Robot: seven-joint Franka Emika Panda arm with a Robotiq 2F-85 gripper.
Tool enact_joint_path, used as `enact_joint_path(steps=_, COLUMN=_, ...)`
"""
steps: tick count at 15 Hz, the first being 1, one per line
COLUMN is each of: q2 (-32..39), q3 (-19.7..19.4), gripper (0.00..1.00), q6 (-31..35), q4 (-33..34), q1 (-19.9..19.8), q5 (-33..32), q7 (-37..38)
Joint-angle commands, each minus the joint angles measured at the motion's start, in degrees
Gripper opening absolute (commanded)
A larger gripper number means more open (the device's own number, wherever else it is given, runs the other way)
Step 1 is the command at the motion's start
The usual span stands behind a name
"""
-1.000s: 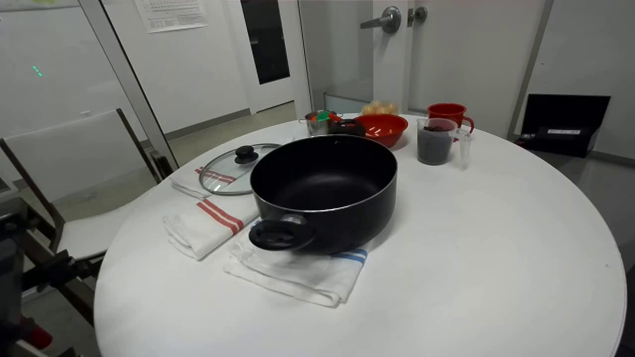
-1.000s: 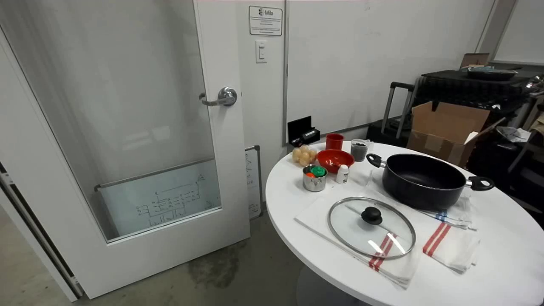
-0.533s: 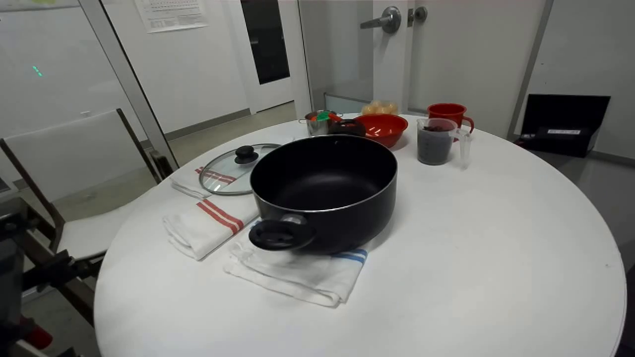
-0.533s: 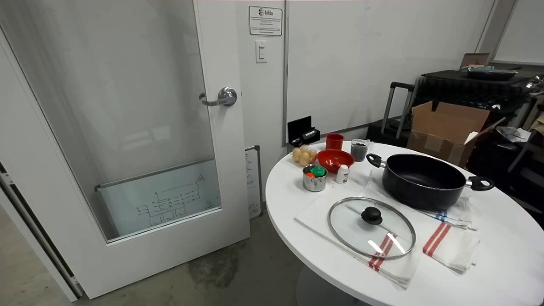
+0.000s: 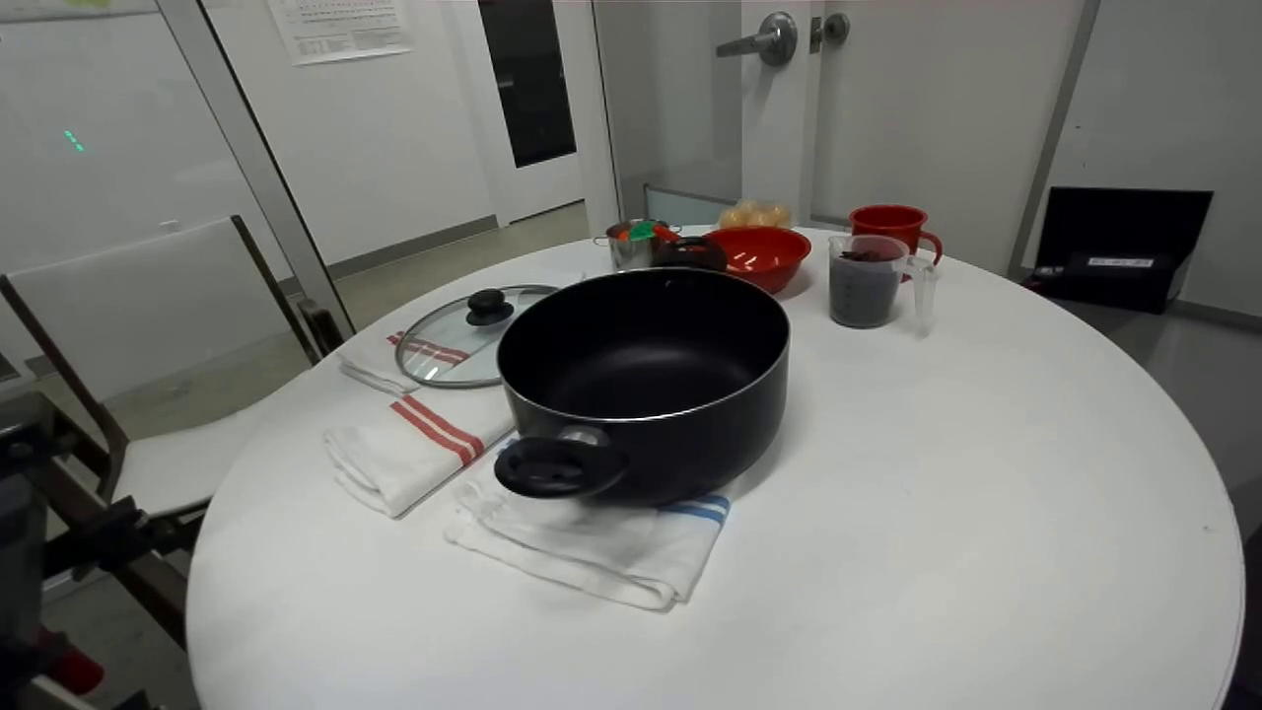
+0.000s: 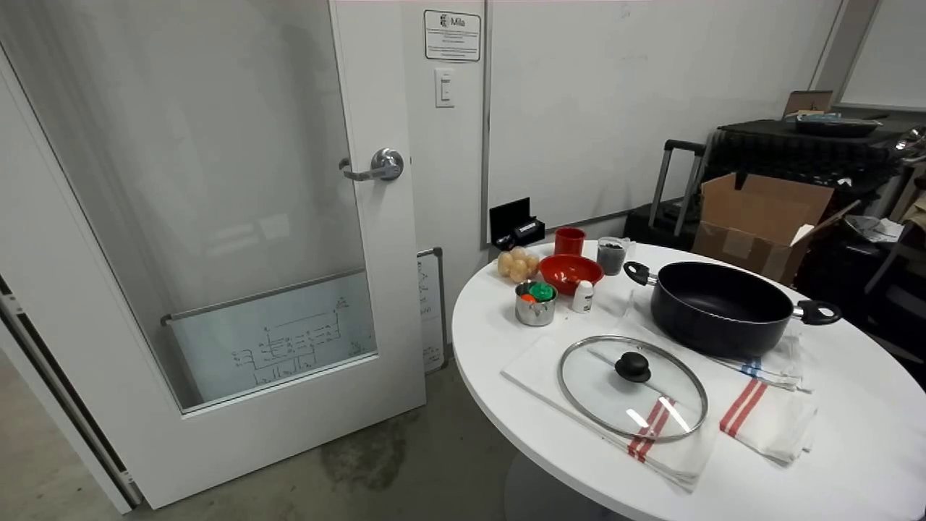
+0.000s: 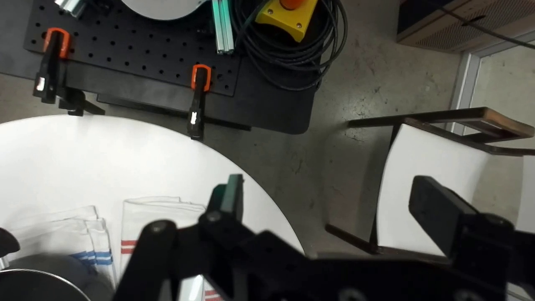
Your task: Pick up the lid and cover the pot
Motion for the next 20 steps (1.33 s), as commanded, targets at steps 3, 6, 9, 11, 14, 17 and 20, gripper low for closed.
enact_joint_path(steps=3, q2=18.4, q3=1.2, gripper=1.0, q6=7.2, q4=5.7, q1=-0.5, q5=-4.2, q7=-2.4)
enact_joint_path(steps=6, q2=28.3, q3=1.4, gripper=1.0, q6=13.8, q4=8.6, q1=-0.8, q5=-9.4, q7=-0.3)
enact_joint_path(steps=9, q2=37.1, q3=1.1, gripper=1.0, q6=20.1, q4=12.1, q1=-0.5, q5=-15.9, q7=2.6)
enact_joint_path(steps=11, q2=43.4, q3=0.5, gripper=1.0, q6=24.4, q4=14.7, q1=0.1, q5=-20.1, q7=5.2)
enact_joint_path(steps=14, q2=51.4, q3=-0.7, gripper=1.0, q6=28.7, q4=19.2, q1=1.2, q5=-24.4, q7=8.4)
enact_joint_path(steps=17, q2=58.5, q3=-2.4, gripper=1.0, q6=31.0, q4=24.4, q1=2.6, q5=-26.9, q7=10.3)
enact_joint_path(steps=20, q2=64.5, q3=-4.0, gripper=1.0, q6=32.6, q4=29.6, q1=4.0, q5=-28.3, q7=11.1)
